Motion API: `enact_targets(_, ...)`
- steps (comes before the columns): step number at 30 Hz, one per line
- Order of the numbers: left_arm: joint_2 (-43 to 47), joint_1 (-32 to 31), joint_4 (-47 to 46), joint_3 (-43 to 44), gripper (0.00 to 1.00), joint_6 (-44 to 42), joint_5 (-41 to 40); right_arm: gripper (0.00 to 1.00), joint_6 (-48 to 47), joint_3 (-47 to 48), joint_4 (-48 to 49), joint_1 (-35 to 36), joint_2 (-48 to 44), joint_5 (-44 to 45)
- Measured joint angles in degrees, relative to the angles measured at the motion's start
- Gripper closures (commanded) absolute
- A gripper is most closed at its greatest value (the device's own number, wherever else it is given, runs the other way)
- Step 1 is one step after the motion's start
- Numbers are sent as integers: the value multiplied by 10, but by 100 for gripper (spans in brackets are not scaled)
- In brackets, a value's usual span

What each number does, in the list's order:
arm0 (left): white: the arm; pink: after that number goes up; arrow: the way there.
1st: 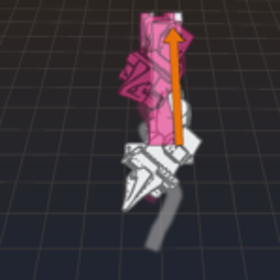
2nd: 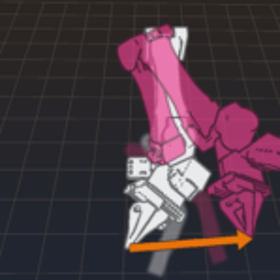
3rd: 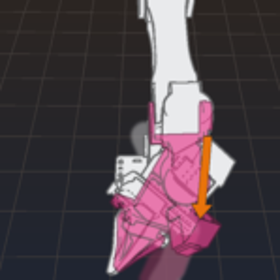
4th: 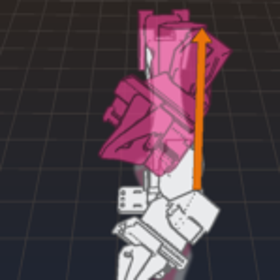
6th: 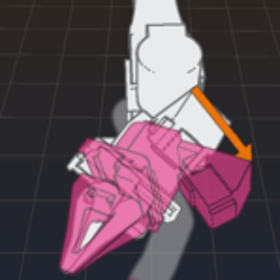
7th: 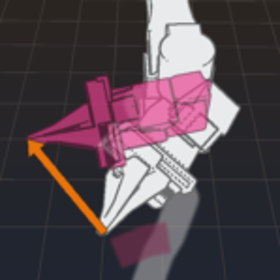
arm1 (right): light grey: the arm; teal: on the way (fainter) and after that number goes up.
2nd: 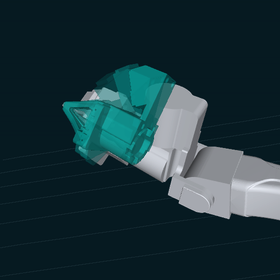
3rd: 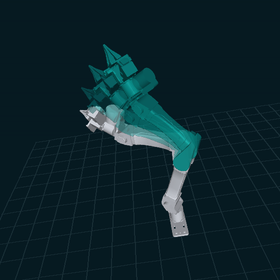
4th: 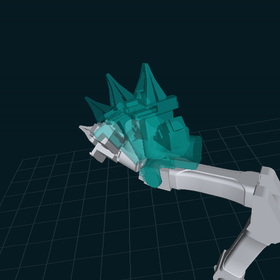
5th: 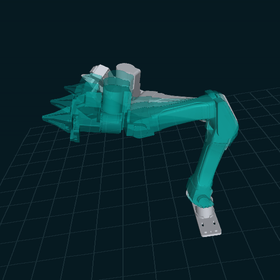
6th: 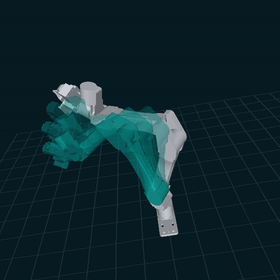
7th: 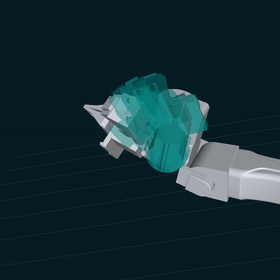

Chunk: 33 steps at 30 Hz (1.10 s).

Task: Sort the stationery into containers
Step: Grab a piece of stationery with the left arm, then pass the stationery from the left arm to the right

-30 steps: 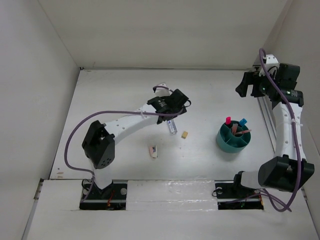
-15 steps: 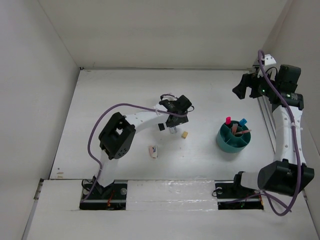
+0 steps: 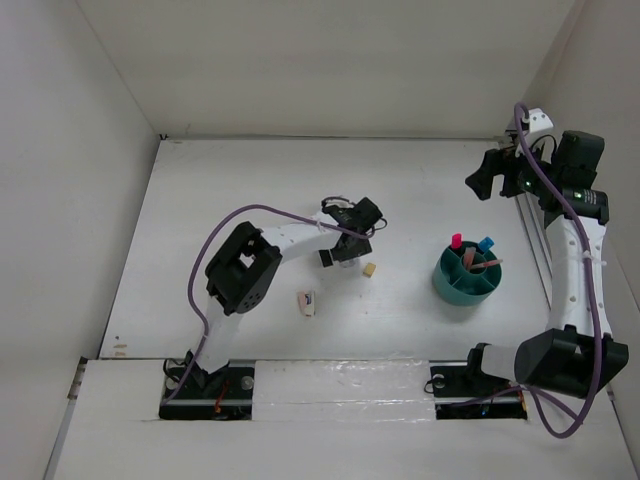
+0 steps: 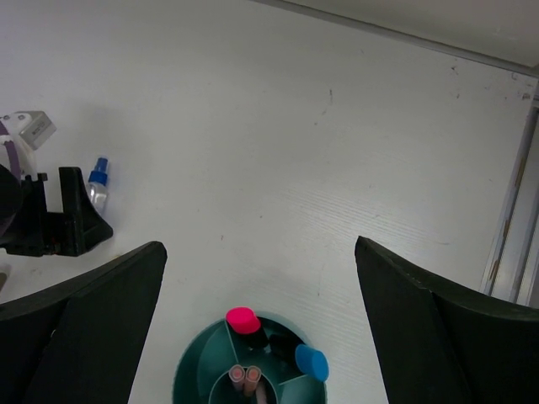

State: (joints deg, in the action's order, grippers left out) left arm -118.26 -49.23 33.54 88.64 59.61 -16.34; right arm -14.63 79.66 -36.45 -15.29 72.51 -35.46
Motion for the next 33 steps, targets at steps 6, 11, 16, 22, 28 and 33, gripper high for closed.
enact_targets(6,-8,7,-11,-2,95,0,11,1,-2,0,0,0,0,-5)
enact_targets(11,-7,12,-21,-2,100,-5,16,3,-9,0,-1,0,0,-24)
enact_targets(16,-7,5,-9,5,100,-37,-34,3,-25,0,-8,0,0,-70)
enact_targets(22,36,-30,-50,8,100,-125,-108,3,-51,2,-46,0,1,-161)
enact_targets(28,168,-97,-199,-38,100,-256,-146,4,-54,10,-83,0,20,-268)
enact_targets(33,212,-168,-307,-54,100,-341,-153,4,-64,13,-106,0,35,-324)
